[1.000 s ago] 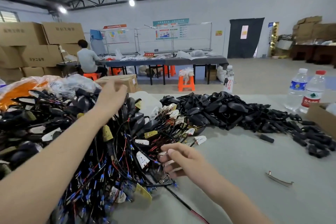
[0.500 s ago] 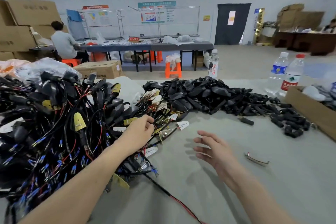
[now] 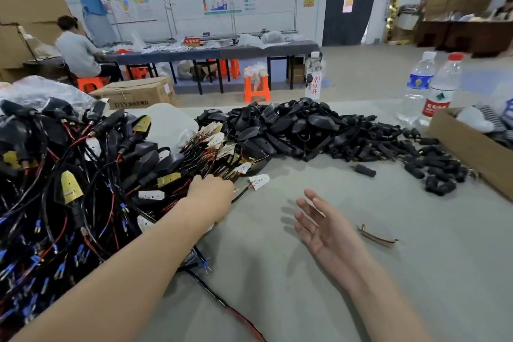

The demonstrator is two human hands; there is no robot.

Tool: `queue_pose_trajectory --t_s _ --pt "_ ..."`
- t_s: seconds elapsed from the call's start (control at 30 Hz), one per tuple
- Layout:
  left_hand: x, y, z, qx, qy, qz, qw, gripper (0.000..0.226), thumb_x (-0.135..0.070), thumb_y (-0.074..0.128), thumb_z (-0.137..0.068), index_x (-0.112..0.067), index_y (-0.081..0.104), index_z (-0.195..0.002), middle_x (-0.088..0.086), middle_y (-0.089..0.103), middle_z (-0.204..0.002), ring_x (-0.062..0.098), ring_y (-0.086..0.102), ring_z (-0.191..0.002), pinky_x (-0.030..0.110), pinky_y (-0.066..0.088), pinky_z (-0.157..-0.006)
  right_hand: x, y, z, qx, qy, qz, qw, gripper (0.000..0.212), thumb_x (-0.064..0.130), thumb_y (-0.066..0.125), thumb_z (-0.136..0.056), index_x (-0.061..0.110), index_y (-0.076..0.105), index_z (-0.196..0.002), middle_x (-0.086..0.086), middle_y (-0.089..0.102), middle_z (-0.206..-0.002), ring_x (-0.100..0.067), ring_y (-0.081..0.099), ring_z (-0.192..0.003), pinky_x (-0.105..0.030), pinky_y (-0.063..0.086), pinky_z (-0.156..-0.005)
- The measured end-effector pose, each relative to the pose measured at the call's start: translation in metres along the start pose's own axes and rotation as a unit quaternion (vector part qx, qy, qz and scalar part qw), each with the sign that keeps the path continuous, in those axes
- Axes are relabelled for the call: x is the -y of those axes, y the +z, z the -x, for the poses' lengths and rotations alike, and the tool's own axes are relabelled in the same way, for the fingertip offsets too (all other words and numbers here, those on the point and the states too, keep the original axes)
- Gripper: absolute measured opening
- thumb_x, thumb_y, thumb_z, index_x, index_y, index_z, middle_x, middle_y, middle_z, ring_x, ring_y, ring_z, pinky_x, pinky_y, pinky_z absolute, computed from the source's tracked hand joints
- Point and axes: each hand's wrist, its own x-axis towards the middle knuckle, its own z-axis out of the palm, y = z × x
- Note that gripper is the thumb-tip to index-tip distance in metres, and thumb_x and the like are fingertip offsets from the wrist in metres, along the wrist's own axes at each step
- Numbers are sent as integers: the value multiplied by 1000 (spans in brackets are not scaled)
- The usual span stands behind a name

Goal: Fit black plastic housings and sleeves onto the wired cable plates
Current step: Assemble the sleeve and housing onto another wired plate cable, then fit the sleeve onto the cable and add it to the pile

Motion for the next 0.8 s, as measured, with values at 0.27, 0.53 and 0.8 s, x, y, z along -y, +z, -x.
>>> queue_pose_trajectory --t_s 0.27,0.53,0.8 --pt "23 -8 10 68 22 12 997 28 -22 41 -101 -14 49 -127 10 62 -123 30 59 -110 38 49 -84 -1 -4 -1 9 -19 22 1000 20 15 51 -100 14 68 -112 -5 74 -90 -17 70 -70 -28 58 -59" --pt "66 -16 28 -38 90 216 971 74 16 34 -84 -25 45 -144 -4 48 -143 15 46 -129 25 36 -107 3 -2 6 14 -27 16 999 21 12 47 -101 12 66 -112 -6 72 -88 -18 69 -70 -28 59 -60" --pt "92 -14 17 -229 -69 404 883 28 -5 57 -97 -26 68 -112 4 73 -107 14 66 -77 18 49 -63 4 -4 12 8 -40 24 999 23 11 45 -103 10 65 -112 -7 72 -88 -17 69 -70 -27 59 -61"
